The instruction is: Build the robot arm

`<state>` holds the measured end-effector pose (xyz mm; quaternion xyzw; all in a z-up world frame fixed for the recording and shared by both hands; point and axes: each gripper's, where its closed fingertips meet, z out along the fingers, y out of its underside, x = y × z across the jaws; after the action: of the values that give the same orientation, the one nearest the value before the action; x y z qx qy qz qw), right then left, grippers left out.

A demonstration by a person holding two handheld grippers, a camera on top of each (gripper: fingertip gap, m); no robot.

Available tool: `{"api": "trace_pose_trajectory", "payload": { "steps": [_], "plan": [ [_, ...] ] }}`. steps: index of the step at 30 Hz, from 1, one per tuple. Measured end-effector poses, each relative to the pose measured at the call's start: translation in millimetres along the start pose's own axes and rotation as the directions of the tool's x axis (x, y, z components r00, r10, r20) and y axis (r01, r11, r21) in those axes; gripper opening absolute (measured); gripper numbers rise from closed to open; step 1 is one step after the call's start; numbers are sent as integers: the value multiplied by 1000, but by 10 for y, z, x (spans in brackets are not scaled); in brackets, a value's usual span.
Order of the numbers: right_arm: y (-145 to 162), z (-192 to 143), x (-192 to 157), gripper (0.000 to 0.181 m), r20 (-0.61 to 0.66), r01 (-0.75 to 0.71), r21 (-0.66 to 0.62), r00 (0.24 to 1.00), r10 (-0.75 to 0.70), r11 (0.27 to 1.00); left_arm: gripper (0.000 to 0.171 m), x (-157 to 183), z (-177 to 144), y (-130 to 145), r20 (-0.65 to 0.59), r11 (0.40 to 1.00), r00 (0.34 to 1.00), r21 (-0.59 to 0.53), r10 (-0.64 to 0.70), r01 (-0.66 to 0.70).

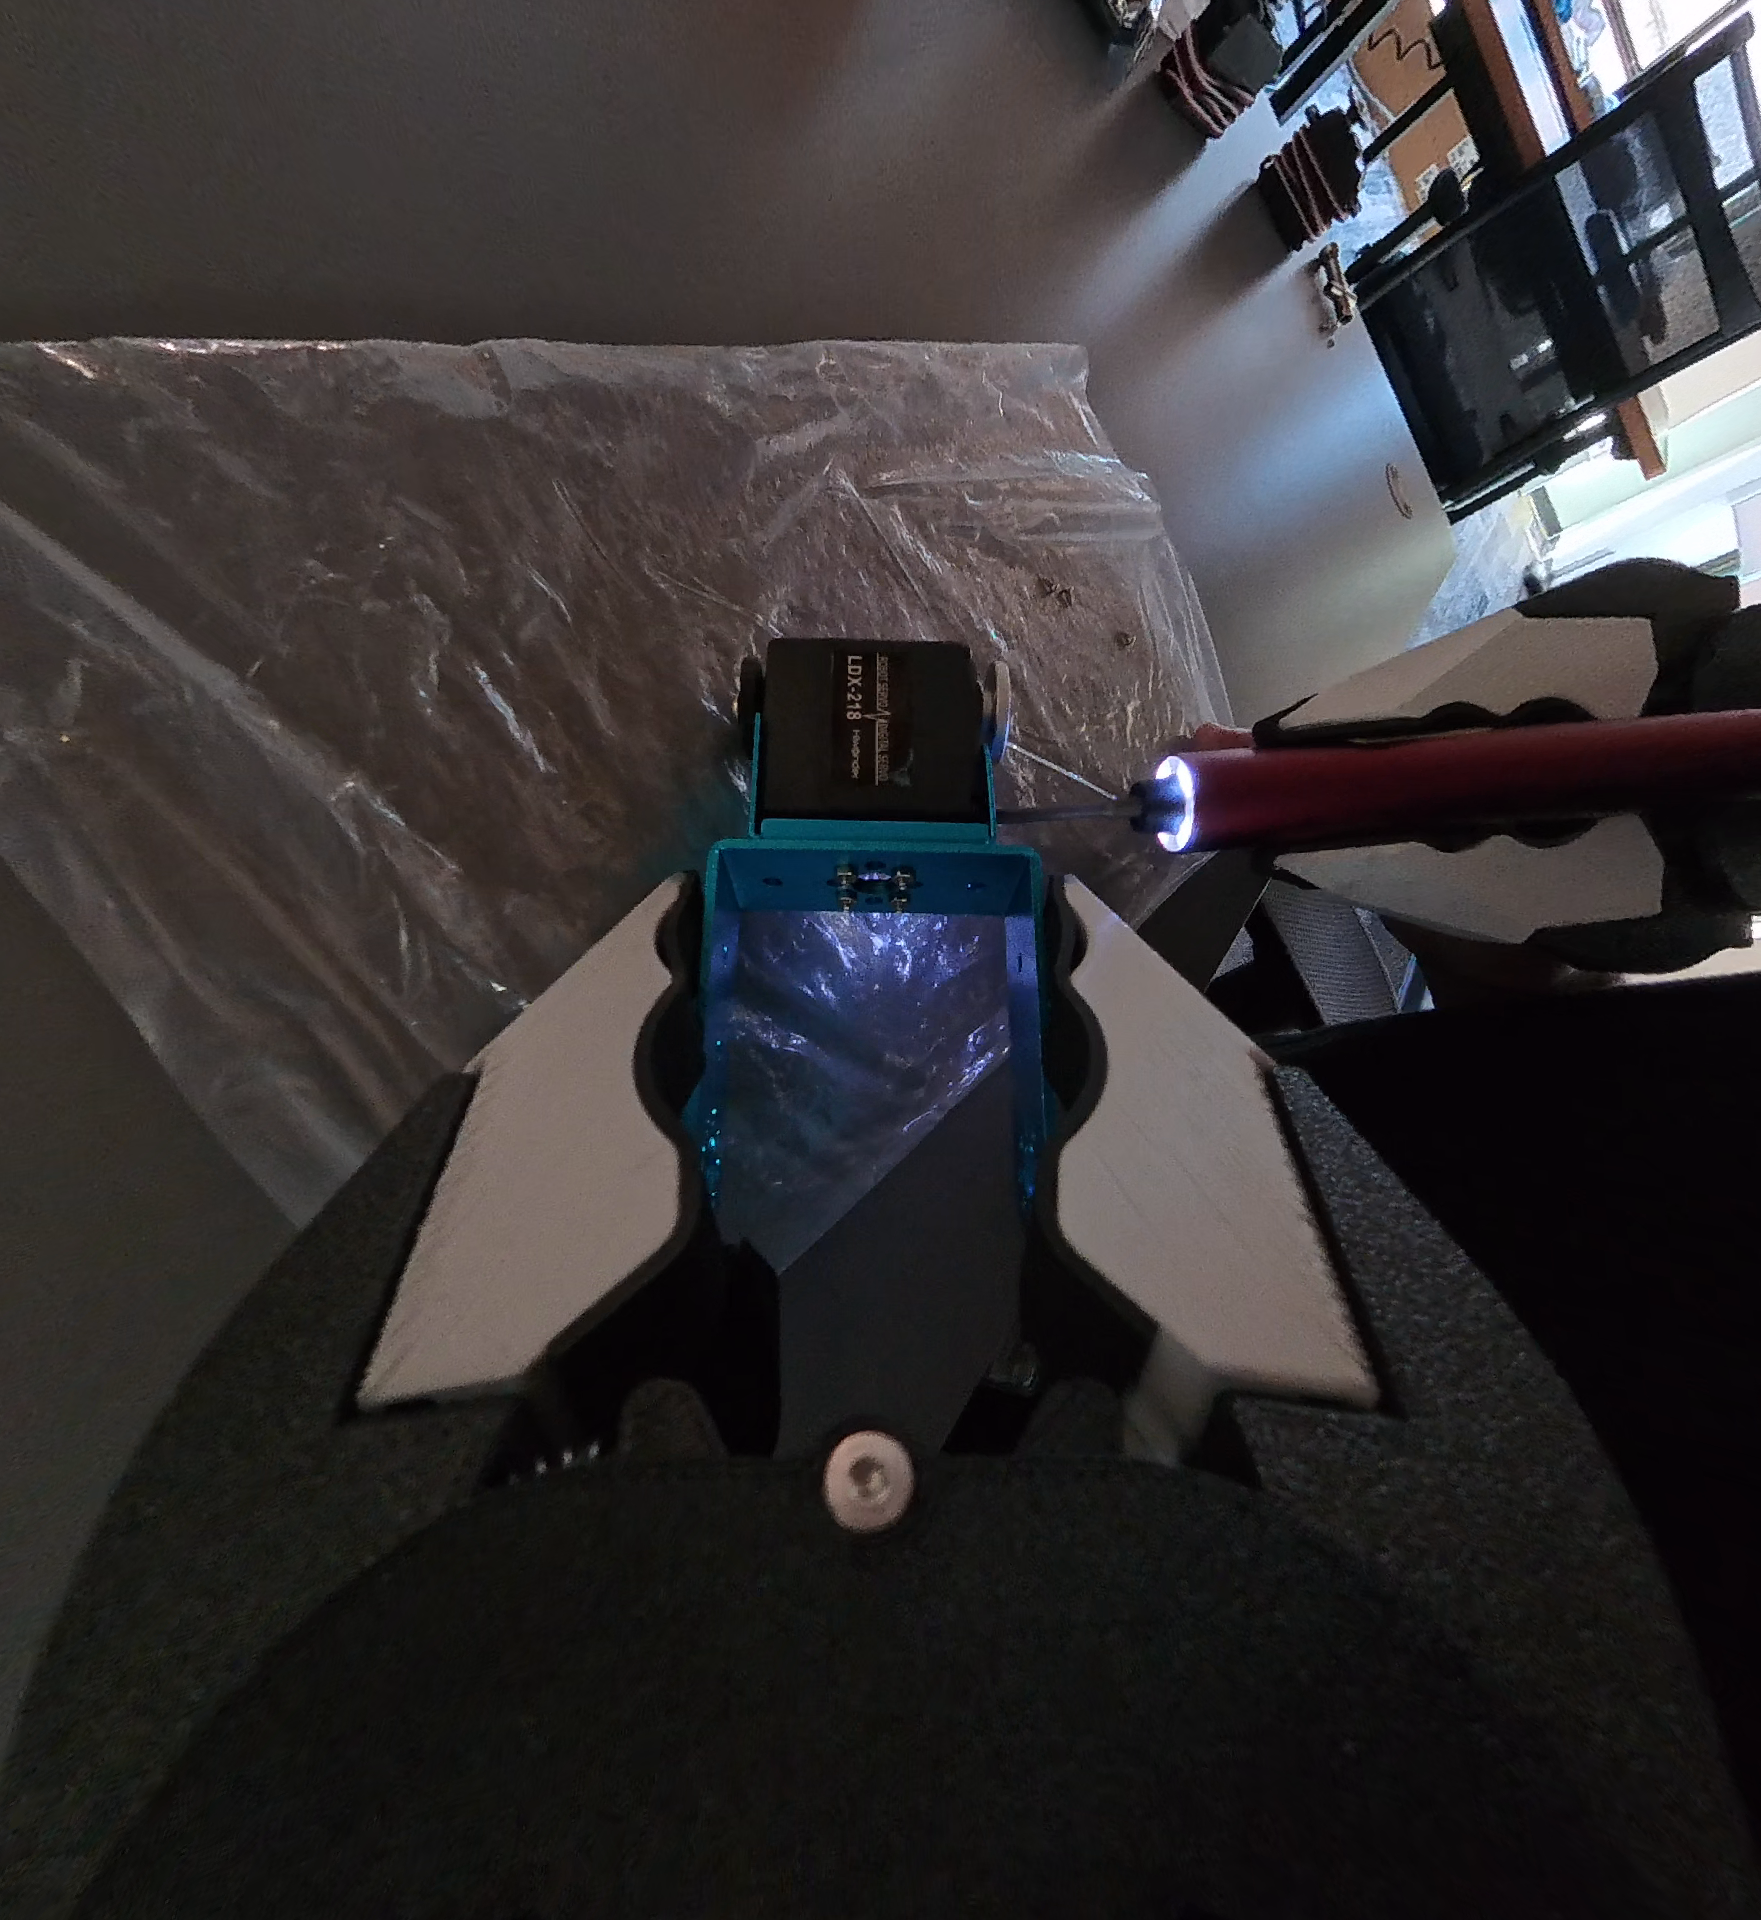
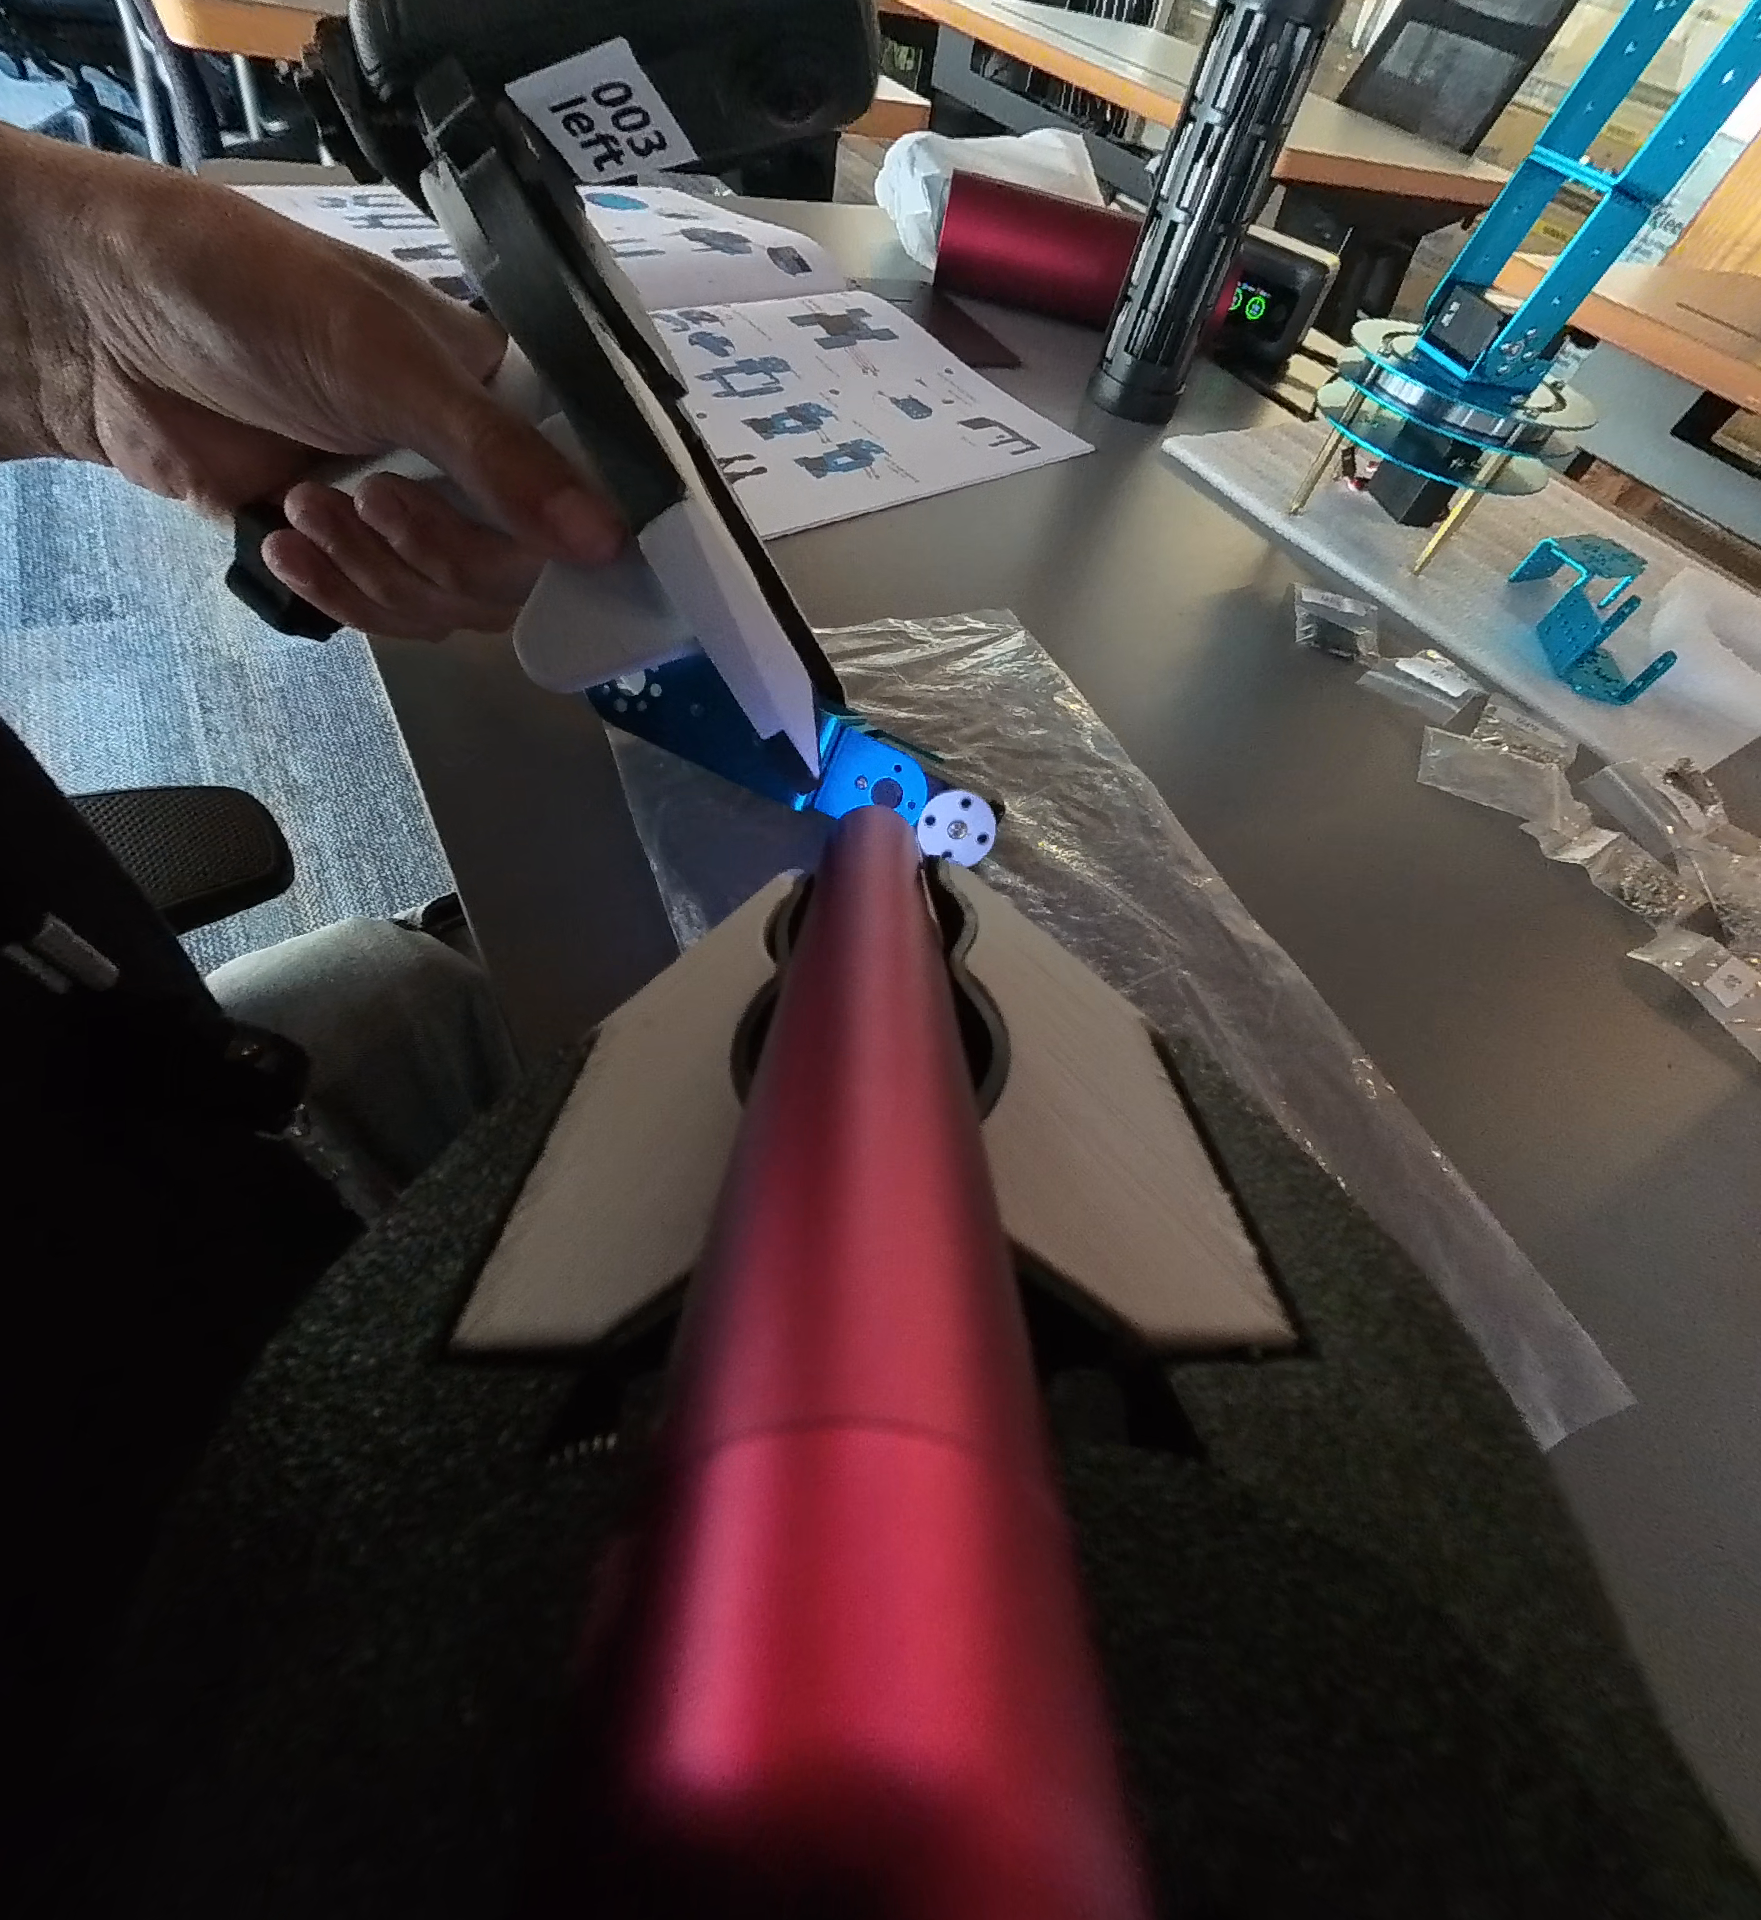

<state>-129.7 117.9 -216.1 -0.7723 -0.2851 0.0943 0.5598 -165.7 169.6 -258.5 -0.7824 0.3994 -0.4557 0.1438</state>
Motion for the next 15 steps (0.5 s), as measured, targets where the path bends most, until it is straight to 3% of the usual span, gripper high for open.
{"api": "trace_pose_trajectory", "payload": {
  "steps": [15],
  "plan": [
    [-3, 24, 20, 21, 8, 21, -9, 1000, -21, 1000, 64, 4, 1, 1, -11, 1000, 1000, -7, -2, 2]
  ]
}}
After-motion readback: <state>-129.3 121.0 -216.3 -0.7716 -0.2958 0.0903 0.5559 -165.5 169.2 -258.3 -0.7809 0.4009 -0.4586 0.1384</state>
